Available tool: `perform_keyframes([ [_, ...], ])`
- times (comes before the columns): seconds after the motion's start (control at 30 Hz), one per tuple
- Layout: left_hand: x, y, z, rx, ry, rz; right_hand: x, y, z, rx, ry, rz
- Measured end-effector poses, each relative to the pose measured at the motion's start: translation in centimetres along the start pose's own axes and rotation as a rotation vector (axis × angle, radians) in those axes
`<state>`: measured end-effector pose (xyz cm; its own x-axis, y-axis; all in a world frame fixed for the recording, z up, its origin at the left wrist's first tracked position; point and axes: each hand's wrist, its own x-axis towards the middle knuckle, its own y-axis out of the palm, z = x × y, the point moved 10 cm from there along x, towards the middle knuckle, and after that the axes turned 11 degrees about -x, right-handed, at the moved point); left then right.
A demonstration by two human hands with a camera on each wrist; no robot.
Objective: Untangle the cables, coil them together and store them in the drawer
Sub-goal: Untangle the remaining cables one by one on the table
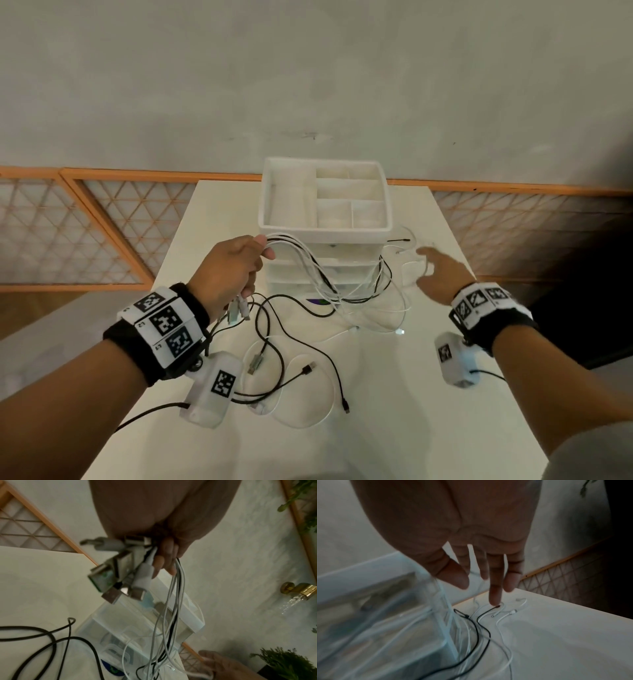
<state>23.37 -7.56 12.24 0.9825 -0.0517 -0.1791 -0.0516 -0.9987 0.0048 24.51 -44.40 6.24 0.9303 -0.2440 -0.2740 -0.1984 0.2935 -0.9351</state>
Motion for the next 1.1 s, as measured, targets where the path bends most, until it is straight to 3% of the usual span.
perform_keyframes([
  [0.07,-0.1,0.7,-0.3,0.037,0.025,0.044,-1.8,0.6,2.1,0.008,-0.082,-0.008],
  [0.17,-0.9,2.6,-0.8,0.108,0.059,0.138,-6.5,-1.5,8.9,0.32,-0.322,-0.116],
  [0.27,-2.7,5.2,-2.1,0.237,0.147,0.253,-10.4,0.1,15.7,0.415,-0.49,0.018],
  [0.33,-3.7,5.7,-2.8,0.271,0.204,0.284,-10.4,3.5,16.5,0.333,-0.439,0.128],
  [0.43,-3.9,3.3,-1.7,0.15,0.121,0.287,-8.9,9.9,11.5,0.145,-0.2,0.458],
  [0.47,-4.1,2.5,-0.9,0.174,0.087,0.328,-8.5,10.4,9.6,0.08,-0.149,0.489],
  [0.5,-4.5,2.0,0.3,0.28,0.056,0.399,-7.4,10.0,8.0,0.033,-0.128,0.429],
  [0.53,-5.0,1.9,2.0,0.435,0.024,0.49,-6.1,8.3,6.8,0.003,-0.112,0.263],
  [0.6,-5.8,1.2,5.8,0.75,-0.033,0.603,-5.1,3.6,5.7,0.03,-0.103,-0.195],
  [0.63,-5.8,0.5,7.4,0.83,-0.052,0.594,-5.4,2.7,5.8,0.095,-0.124,-0.316],
  [0.67,-5.6,-0.1,8.5,0.865,-0.064,0.552,-5.6,3.2,6.2,0.148,-0.14,-0.303],
  [0.77,-4.7,-2.2,10.0,0.863,-0.079,0.348,-6.6,8.9,7.2,0.118,-0.12,-0.04],
  [0.87,-4.2,-3.6,10.1,0.784,-0.068,0.211,-9.8,11.3,9.1,0.058,-0.14,-0.122],
  [0.93,-4.0,-3.8,10.0,0.753,-0.056,0.199,-12.0,13.8,12.8,-0.008,-0.325,-0.088],
  [1.0,-3.8,-3.6,10.0,0.694,-0.073,0.213,-13.5,17.8,16.1,-0.091,-0.506,0.064],
  [1.1,-3.8,-3.0,9.4,0.654,-0.07,0.245,-13.7,22.3,17.8,-0.266,-0.569,0.21],
])
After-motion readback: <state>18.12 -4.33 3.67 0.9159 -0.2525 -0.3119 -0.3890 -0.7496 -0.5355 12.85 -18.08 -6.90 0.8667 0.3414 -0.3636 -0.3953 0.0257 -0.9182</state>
